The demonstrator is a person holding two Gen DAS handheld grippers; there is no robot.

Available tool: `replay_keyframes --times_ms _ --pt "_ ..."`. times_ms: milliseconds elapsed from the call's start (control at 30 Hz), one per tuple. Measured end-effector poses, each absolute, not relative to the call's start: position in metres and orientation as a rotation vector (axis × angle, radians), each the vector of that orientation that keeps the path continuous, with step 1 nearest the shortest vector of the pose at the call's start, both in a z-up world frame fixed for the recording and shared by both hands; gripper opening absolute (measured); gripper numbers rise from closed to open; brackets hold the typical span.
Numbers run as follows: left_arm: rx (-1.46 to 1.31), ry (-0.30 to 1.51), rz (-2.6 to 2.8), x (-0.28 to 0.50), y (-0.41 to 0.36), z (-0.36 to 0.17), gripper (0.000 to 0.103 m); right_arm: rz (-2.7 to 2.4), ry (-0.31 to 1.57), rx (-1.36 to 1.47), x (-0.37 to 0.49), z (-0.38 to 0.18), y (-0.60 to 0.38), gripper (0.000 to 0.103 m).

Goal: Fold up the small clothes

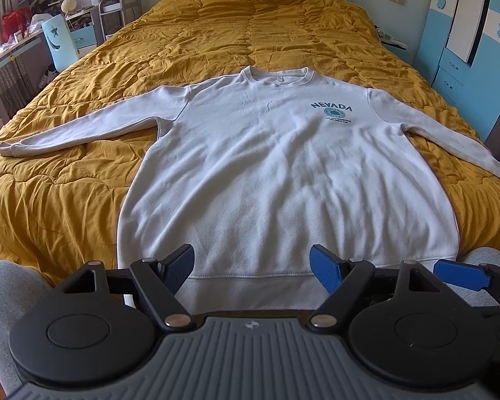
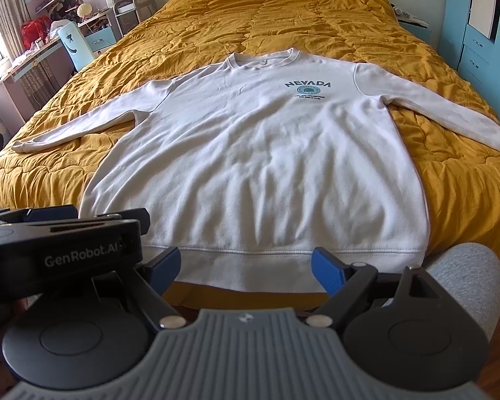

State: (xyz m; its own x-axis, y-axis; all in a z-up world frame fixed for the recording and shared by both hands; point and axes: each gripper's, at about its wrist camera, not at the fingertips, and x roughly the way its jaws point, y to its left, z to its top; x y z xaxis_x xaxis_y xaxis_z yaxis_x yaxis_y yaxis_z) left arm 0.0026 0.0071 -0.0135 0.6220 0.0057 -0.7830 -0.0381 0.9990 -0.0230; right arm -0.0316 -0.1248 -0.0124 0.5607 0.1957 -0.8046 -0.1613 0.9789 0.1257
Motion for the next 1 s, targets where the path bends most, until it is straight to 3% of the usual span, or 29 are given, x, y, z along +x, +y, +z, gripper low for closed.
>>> replay_keyframes --times_ms 1000 --pt "-0.065 0.913 0.015 0.0026 0.0105 -0.0179 0.092 0.221 0.969 0.059 -0.0294 -0.0180 -0.1237 0.081"
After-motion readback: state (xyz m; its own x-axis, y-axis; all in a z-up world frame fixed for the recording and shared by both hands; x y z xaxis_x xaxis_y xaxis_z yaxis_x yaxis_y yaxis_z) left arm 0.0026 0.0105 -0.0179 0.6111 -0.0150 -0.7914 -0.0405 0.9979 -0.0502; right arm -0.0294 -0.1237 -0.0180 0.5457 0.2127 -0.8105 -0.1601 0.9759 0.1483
